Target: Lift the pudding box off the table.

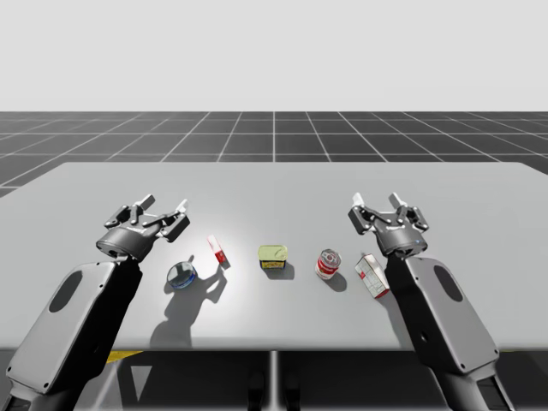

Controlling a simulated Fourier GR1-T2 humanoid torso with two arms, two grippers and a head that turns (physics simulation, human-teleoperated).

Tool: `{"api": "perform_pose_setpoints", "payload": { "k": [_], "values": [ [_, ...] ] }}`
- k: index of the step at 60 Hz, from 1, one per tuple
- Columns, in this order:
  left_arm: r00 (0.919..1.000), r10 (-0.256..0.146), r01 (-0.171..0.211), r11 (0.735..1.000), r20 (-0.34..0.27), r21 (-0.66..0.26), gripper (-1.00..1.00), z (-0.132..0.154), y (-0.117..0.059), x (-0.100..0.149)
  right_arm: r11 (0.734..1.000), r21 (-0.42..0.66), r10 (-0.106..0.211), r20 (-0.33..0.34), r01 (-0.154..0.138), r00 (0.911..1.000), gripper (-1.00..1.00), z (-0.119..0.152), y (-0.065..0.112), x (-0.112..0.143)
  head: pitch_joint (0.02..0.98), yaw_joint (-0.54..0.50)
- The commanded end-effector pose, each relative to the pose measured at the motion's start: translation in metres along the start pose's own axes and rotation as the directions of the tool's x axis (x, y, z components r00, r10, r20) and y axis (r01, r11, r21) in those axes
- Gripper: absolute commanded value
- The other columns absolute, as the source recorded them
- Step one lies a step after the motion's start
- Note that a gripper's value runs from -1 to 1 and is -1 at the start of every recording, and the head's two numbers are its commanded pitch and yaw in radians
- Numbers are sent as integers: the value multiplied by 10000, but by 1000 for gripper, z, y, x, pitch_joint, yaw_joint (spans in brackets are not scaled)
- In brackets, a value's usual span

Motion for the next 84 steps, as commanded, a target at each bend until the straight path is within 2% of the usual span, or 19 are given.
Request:
{"api": "perform_pose_setpoints", "payload": {
  "k": [1, 3, 5, 6, 11, 14, 17, 25, 27, 39, 48, 58, 74, 84],
  "values": [
    [10000, -40, 40, 10000, 19, -1, -1000, 0, -1, 0, 9980, -634, -40, 500, 72, 9987, -1000, 3, 0, 0, 75, 3],
    [10000, -47, 47, 10000, 18, -8, -1000, 0, -1, 0, 9998, -179, -96, 365, 103, 9993, -1000, 3, 1, 0, 76, 3],
    [10000, -59, 59, 10000, 19, -17, -1000, 0, -1, 0, 9995, -274, 152, 501, -139, 9986, -1000, 2, -1, 0, 79, 1],
    [10000, -72, 72, 10000, 22, -15, -1000, 0, -1, -1, 9988, -482, 70, 503, -46, 9987, -1000, 1, -1, 1, 83, 0],
    [9999, -98, 98, 10000, 23, 8, -1000, 0, -1, -1, 9998, -217, 30, 244, -25, 9997, -1000, 0, -2, 3, 110, -6],
    [9999, -131, 131, 9999, 58, 83, -1000, 0, -1, -1, 9999, -22, 166, 187, -166, 9997, -1000, 0, -2, 2, 145, -10],
    [9999, -139, 139, 9999, 58, 103, -1000, 0, -1, -1, 9998, -68, 172, 193, -171, 9997, -1000, 0, -2, 2, 169, -13],
    [9998, -191, 190, 9997, 54, 154, -1000, 0, -2, -1, 9998, -44, 199, 222, -198, 9996, -1000, 0, -1, 2, 292, -18],
    [9992, -394, 392, 9987, 54, 311, -1000, 0, -2, -2, 9997, -39, 237, 232, -236, 9995, -1000, 0, -1, 2, 341, -21],
    [9991, -427, 428, 9984, -45, 372, -1000, -1, -2, -2, 9998, 12, 207, 135, -207, 9997, -1000, 0, -1, 3, 568, -41],
    [9989, -455, 457, 9985, -90, 292, -1000, -1, -3, -2, 9998, 40, 178, 98, -178, 9998, -1000, 0, -1, 3, 664, -68],
    [9988, -489, 490, 9986, -76, 206, -1000, -1, -5, -2, 9998, 19, 185, 105, -185, 9998, -1000, 0, -1, 3, 778, -185],
    [9988, -493, 493, 9988, -17, 49, -1000, -2, -8, -2, 9998, -20, 183, 180, -183, 9997, -1000, 0, -1, 5, 871, -398],
    [9986, -525, 525, 9986, -46, -30, -1000, -3, -10, -3, 9999, -11, 158, 296, -158, 9994, -1000, 1, -2, 9, 904, -444]
  ]
}}
